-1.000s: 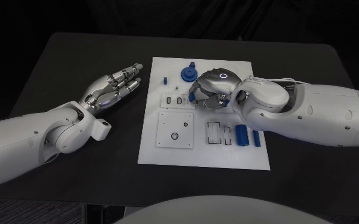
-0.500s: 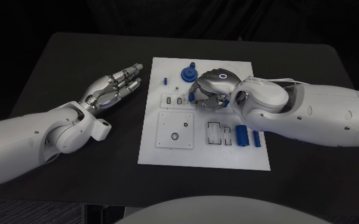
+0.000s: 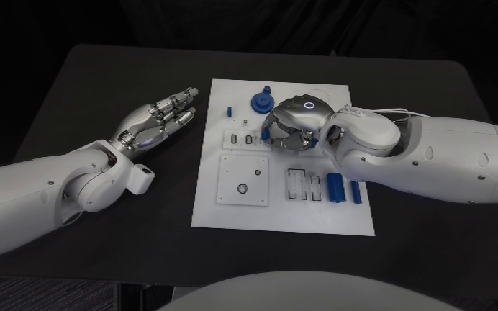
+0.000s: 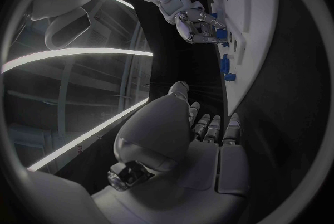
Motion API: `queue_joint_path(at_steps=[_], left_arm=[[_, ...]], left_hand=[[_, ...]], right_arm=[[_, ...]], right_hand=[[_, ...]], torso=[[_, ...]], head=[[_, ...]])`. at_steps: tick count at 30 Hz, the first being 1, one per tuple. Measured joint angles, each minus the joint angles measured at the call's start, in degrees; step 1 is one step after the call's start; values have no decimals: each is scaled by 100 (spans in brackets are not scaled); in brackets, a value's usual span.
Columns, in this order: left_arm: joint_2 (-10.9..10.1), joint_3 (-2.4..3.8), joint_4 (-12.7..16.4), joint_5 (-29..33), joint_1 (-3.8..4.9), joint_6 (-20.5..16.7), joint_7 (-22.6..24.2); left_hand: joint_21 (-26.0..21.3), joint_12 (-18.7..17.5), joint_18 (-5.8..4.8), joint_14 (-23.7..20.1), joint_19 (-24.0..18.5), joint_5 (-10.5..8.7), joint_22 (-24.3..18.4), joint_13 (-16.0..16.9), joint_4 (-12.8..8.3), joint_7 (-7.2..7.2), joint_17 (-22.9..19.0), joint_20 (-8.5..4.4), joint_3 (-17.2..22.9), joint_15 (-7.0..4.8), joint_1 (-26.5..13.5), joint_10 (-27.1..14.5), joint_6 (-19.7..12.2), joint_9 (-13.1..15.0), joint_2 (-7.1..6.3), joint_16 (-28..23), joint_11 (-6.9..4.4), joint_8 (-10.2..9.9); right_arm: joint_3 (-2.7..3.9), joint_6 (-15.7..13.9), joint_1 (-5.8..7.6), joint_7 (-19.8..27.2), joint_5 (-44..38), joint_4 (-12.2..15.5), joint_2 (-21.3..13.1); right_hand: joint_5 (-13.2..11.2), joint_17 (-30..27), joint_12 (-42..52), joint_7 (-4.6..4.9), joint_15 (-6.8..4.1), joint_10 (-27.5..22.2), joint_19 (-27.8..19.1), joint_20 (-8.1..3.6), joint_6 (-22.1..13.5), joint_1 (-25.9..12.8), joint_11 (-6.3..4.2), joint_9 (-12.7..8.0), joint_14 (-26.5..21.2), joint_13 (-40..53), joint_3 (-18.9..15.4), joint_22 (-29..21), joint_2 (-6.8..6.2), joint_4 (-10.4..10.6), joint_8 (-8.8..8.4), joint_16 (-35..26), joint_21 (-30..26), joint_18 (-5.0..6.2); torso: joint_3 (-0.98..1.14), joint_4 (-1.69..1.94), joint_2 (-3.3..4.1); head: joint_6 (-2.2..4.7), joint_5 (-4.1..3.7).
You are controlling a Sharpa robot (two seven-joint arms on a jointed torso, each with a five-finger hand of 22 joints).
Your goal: Assemble the parts on the task board
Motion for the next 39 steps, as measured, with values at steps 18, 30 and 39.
queue_joint_path(at_steps=[18,30,39], left_arm=[[1,-1,-7,0,-1,11,0],[-8,0,1,0,-2,11,0],[10,-1,-3,0,-2,11,0]], left_hand=[[0,0,1,0,0,0,0,0,0,0,2,0,0,0,0,0,0,0,0,0,0,0],[0,0,0,0,0,-28,0,0,0,22,4,0,0,0,1,0,-22,0,0,0,0,0],[0,0,0,0,0,-28,0,0,0,22,5,0,0,0,1,0,-22,0,-1,0,0,0]], right_arm=[[-12,-13,14,-1,0,15,-7],[-38,448,342,-119,-39,131,-19],[-40,1097,538,-300,-76,194,2]], right_hand=[[1,0,1,0,0,0,51,51,0,-22,0,19,0,0,0,-1,22,0,0,113,135,0],[90,0,36,0,15,0,145,40,0,3,0,36,15,0,8,-1,47,-39,22,310,318,0],[118,0,35,-42,15,0,144,40,-2,2,-1,41,15,0,8,-2,47,-39,22,310,318,0]], torso=[[1,3,1],[-1,3,1],[-7,4,-3]], head=[[-11,7],[-3,11],[11,14]])
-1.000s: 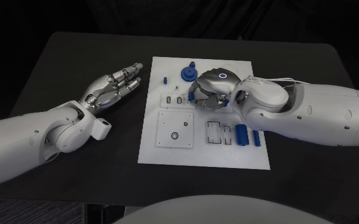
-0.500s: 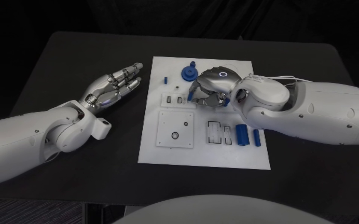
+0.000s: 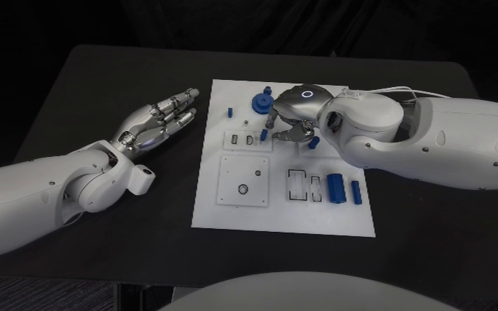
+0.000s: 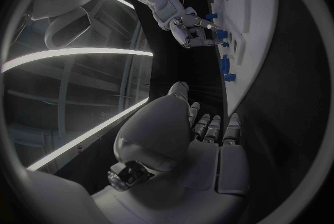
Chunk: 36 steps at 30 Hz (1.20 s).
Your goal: Assemble the parts on the task board
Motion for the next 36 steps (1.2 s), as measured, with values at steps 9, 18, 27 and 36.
queue_joint_path(at_steps=[9,18,27,36], left_arm=[[1,1,-2,0,0,0,0],[13,0,-13,0,-6,-18,0],[-53,1,94,0,-10,-180,0],[-71,-3,229,0,67,-427,0]], left_hand=[[0,0,0,0,0,0,0,0,0,0,-1,0,0,0,0,0,0,0,0,0,0,0],[0,0,0,0,0,0,6,0,0,40,-5,0,18,0,0,0,41,3,0,0,0,0],[23,0,0,0,22,73,21,9,-32,210,-4,21,77,0,6,19,210,24,-6,0,-19,0],[111,21,0,0,105,167,67,32,-7,441,-3,59,200,0,100,147,506,43,-100,0,-38,26]], right_arm=[[-7,266,20,-106,-11,4,-20],[-10,-292,20,38,-60,93,-252],[-10,-1648,19,497,-199,395,-855],[-12,-2242,-7,722,-255,293,-1129]], right_hand=[[-278,0,-28,61,21,22,-21,21,-701,-116,22,-128,-21,0,-72,0,-42,-23,-35,-27,-73,0],[-312,0,-28,31,21,22,-22,21,-1381,-114,21,-325,-21,0,-111,-1,-41,-63,-36,-27,-100,0],[-90,0,39,-34,20,22,11,-11,-1322,-21,21,-350,-21,0,-79,-1,52,-127,28,19,38,0],[25,0,77,3,20,22,11,-11,-874,62,22,-303,-21,0,1,-1,135,-110,194,45,173,0]], torso=[[-3,-1,0],[2,4,4],[16,2,-3],[60,-2,-124]], head=[[-9,24],[61,64],[303,102],[574,108]])
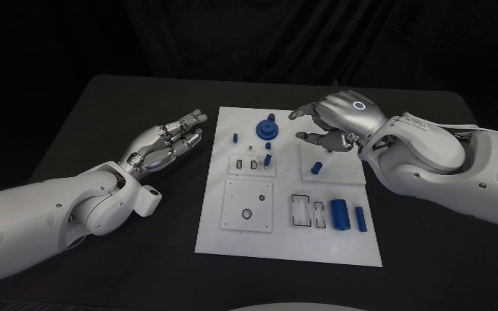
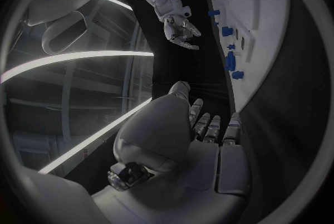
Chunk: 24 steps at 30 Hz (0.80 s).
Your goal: Assemble the parts on the task board
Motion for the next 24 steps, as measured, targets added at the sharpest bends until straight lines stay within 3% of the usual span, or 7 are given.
queue_joint_path(at_steps=[6,13,16,19,21,23,24], left_arm=[[206,12,-200,1,243,-90,-1],[591,5,-857,37,325,-6,1],[774,8,-1147,37,341,93,1],[945,8,-1433,20,346,205,1],[1066,5,-1641,-41,346,244,1],[1145,4,-1776,-152,346,245,1],[1166,6,-1805,-265,346,225,1]], left_hand=[[285,110,94,456,397,-640,127,97,42,145,109,109,4,137,-163,595,291,23,7,108,175,0],[980,376,92,2804,1464,-1428,371,661,53,154,727,274,-687,400,-1238,2793,847,73,148,669,527,57],[1224,393,92,3276,1894,-1357,442,837,50,138,853,281,-943,436,-1597,3197,1010,87,110,861,573,82],[1498,403,92,3620,2439,-1006,509,1030,49,157,943,290,-1143,482,-1786,3489,1192,98,2,1102,627,85],[1610,402,91,3876,2728,-548,523,1147,53,160,993,288,-1312,483,-2083,3747,1486,130,-83,1290,617,147],[1656,431,90,4068,2944,-1335,520,1217,31,133,1013,250,-1378,462,-2285,3953,1713,155,85,1397,571,168],[1657,431,91,4184,3068,-2330,509,1241,12,127,1013,261,-1374,451,-2184,4070,1871,171,216,1440,567,198]], right_arm=[[-1,-132,-131,68,26,-181,-101],[0,-214,-272,112,126,-433,-41],[0,-240,-334,120,160,-502,-39],[-1,-269,-402,129,194,-567,-40],[-2,-288,-448,136,211,-596,-54],[-2,-299,-480,139,222,-613,-70],[-2,-307,-501,140,232,-628,-79]], right_hand=[[0,0,0,30,0,0,0,0,194,39,0,21,0,0,62,0,38,0,46,23,27,1],[0,0,0,41,0,0,0,0,449,60,0,59,0,0,94,0,60,32,138,22,51,0],[0,0,0,41,0,0,0,0,449,60,0,59,0,0,103,0,60,40,139,22,72,0],[0,0,0,41,0,0,0,0,449,60,0,58,0,0,110,0,60,48,138,22,93,0],[0,0,0,41,0,0,0,0,449,60,-1,59,0,0,110,0,60,48,138,22,94,0],[0,0,0,41,0,0,0,0,449,60,0,58,0,0,110,0,60,48,138,22,93,1],[0,0,0,41,0,0,0,0,449,60,0,58,0,0,110,0,60,48,138,22,93,0]], torso=[[63,-18,-175],[182,-92,-415],[218,-116,-482],[252,-137,-571],[274,-150,-632],[303,-174,-699],[318,-185,-725]], head=[[25,19],[-81,179],[-114,212],[-180,209],[-246,198],[-309,208],[-328,215]])
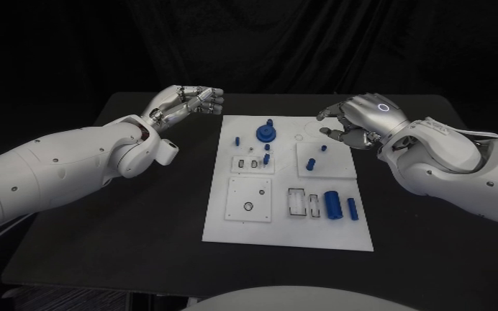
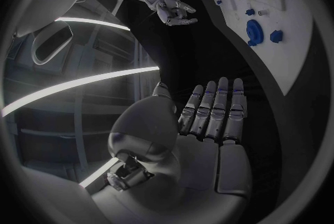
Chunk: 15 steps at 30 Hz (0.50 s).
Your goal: Assemble the parts on the task board
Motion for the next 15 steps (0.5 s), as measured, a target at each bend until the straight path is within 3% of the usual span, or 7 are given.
queue_joint_path(at_steps=[1,3,4,6,8,12,15], left_arm=[[2,1,0,-99,0,-28,0],[-7,2,4,-340,0,-124,0],[-7,2,-1,-509,1,-213,1],[9,0,-38,-745,1,-351,1],[30,-4,-52,-988,0,-523,1],[-1,5,183,-1496,7,-879,-2],[-30,5,438,-2091,8,-1149,-125]], left_hand=[[10,39,0,128,116,-94,-11,45,-27,-7,11,-3,29,-16,143,162,273,25,3,55,-14,53],[23,29,0,283,292,1397,-61,108,-164,-96,11,-76,478,-105,1044,369,563,33,-62,114,-63,67],[23,-37,0,301,348,1520,-84,115,-296,-136,5,-90,771,-123,1638,380,556,21,-68,114,-74,24],[290,-26,-1,688,843,1328,16,192,-198,-19,97,-121,1149,-127,2247,600,673,11,-182,395,-77,1],[523,145,-1,916,1162,1208,124,331,-1,129,238,-171,1190,-164,2271,980,821,11,-322,740,-13,1],[1135,1044,-1,1368,1996,583,452,837,56,258,986,-492,1105,-489,1842,1514,1085,36,-366,2124,-306,1],[1582,1978,-1,1311,2281,408,758,1551,47,247,1781,-673,1101,-669,1721,1501,1306,81,-386,3368,-478,44]], right_arm=[[0,-3,-17,0,9,-11,-7],[0,-5,-50,0,28,-20,-19],[0,-6,-73,0,46,-23,-24],[0,-6,-105,1,78,-34,-24],[0,-6,-132,1,117,-64,-11],[-1,-1,-155,0,179,-79,32],[1,1,-156,-6,215,-45,22]], right_hand=[[0,0,0,0,0,0,0,0,0,0,0,0,0,0,0,0,0,0,0,0,0,0],[0,0,0,0,0,0,0,0,0,0,0,0,0,0,0,0,0,0,0,0,0,0],[0,0,0,0,0,0,0,0,0,0,0,0,0,0,0,0,0,0,0,0,0,0],[0,0,0,19,0,0,0,0,19,0,0,0,0,0,0,0,0,0,0,0,0,0],[0,0,0,20,0,0,0,0,19,0,0,0,0,0,0,0,0,0,0,0,0,0],[0,0,0,20,0,0,0,0,19,0,0,-1,0,0,0,0,0,0,0,0,0,0],[0,0,0,20,0,0,0,0,19,0,0,-1,0,0,0,0,0,0,0,0,0,0]], torso=[[13,-10,-26],[40,-32,-82],[50,-41,-107],[73,-62,-166],[100,-92,-243],[120,-148,-337],[120,-174,-378]], head=[[-14,2],[-59,-10],[-75,-16],[-136,-13],[-201,27],[-242,120],[-267,151]])
